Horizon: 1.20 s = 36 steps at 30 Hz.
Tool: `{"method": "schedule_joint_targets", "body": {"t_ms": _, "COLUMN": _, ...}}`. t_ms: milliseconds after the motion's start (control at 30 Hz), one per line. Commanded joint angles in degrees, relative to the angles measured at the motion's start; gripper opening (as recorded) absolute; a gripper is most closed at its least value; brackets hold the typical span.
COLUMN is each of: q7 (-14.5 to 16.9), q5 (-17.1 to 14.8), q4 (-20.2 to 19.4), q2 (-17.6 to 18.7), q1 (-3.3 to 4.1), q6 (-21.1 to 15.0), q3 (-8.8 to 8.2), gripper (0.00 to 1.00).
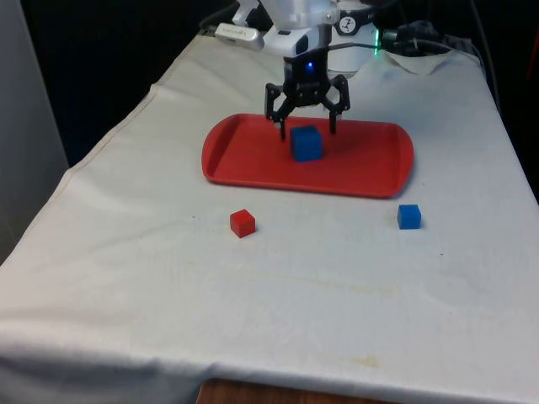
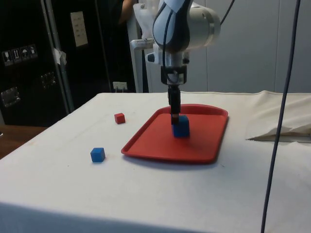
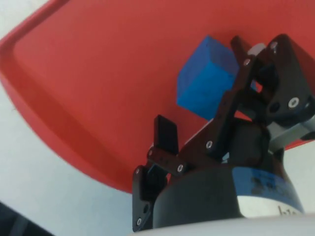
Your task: Pick up the largest block and place it onto the tray.
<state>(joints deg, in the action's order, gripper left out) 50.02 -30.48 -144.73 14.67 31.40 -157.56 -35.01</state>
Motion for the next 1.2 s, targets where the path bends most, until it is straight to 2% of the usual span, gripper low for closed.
{"method": "schedule_joint_targets", "body": {"t_ms": 0, "q7": -0.74, "q5": 1.43, "q4": 0.46, "q2": -0.34, "q1": 0.34, "q6": 0.92, "q3": -0.74, "gripper": 1.00}}
{"method": "schedule_joint_targets", "body": {"t_ms": 67, "q7": -0.80, "q5": 1.83, "q4": 0.97, "q2": -0.92, "q1": 0.34, "q6": 1.66, "q3": -0.86, "gripper": 1.00}}
{"method": "schedule_joint_targets", "body": {"t_ms": 100, "q7": 0.00, "q5": 0.74, "q4": 0.57, "q2": -1.20, "q1": 0.00, "q6": 1.03, "q3": -0.34, "gripper": 1.00}}
{"method": "schedule_joint_targets", "body": {"t_ms": 133, "q7": -0.80, "q5": 1.95, "q4": 1.26, "q2": -1.09, "q1": 0.34, "q6": 2.01, "q3": -0.86, "gripper": 1.00}}
{"method": "schedule_joint_targets", "body": {"t_ms": 367, "q7": -0.46, "q5": 2.58, "q4": 4.35, "q2": -1.95, "q1": 0.17, "q6": 5.21, "q3": -0.92, "gripper": 1.00}}
{"method": "schedule_joint_targets", "body": {"t_ms": 400, "q7": 0.00, "q5": 1.66, "q4": 4.13, "q2": -2.06, "q1": 0.00, "q6": 4.70, "q3": -0.57, "gripper": 1.00}}
{"method": "schedule_joint_targets", "body": {"t_ms": 433, "q7": -0.34, "q5": 2.64, "q4": 4.81, "q2": -2.01, "q1": 0.17, "q6": 5.56, "q3": -0.92, "gripper": 1.00}}
{"method": "schedule_joint_targets", "body": {"t_ms": 667, "q7": 0.23, "q5": 3.44, "q4": 7.56, "q2": -2.06, "q1": 0.29, "q6": 8.59, "q3": -1.55, "gripper": 1.00}}
{"method": "schedule_joint_targets", "body": {"t_ms": 700, "q7": 0.92, "q5": 2.18, "q4": 7.56, "q2": -2.18, "q1": 0.00, "q6": 8.19, "q3": -1.03, "gripper": 1.00}}
{"method": "schedule_joint_targets", "body": {"t_ms": 733, "q7": 0.06, "q5": 4.07, "q4": 8.08, "q2": -2.18, "q1": 0.29, "q6": 9.17, "q3": -1.72, "gripper": 1.00}}
{"method": "schedule_joint_targets", "body": {"t_ms": 967, "q7": -0.34, "q5": 6.59, "q4": 9.57, "q2": -2.29, "q1": 0.29, "q6": 11.12, "q3": -2.12, "gripper": 1.00}}
{"method": "schedule_joint_targets", "body": {"t_ms": 1000, "q7": 0.52, "q5": 5.44, "q4": 9.40, "q2": -2.69, "q1": 0.00, "q6": 10.83, "q3": -1.66, "gripper": 1.00}}
{"method": "schedule_joint_targets", "body": {"t_ms": 1033, "q7": -0.46, "q5": 6.93, "q4": 9.68, "q2": -2.29, "q1": 0.29, "q6": 11.29, "q3": -2.12, "gripper": 1.00}}
{"method": "schedule_joint_targets", "body": {"t_ms": 1167, "q7": -0.80, "q5": 8.82, "q4": 10.43, "q2": -2.23, "q1": 0.29, "q6": 12.15, "q3": -2.23, "gripper": 1.00}}
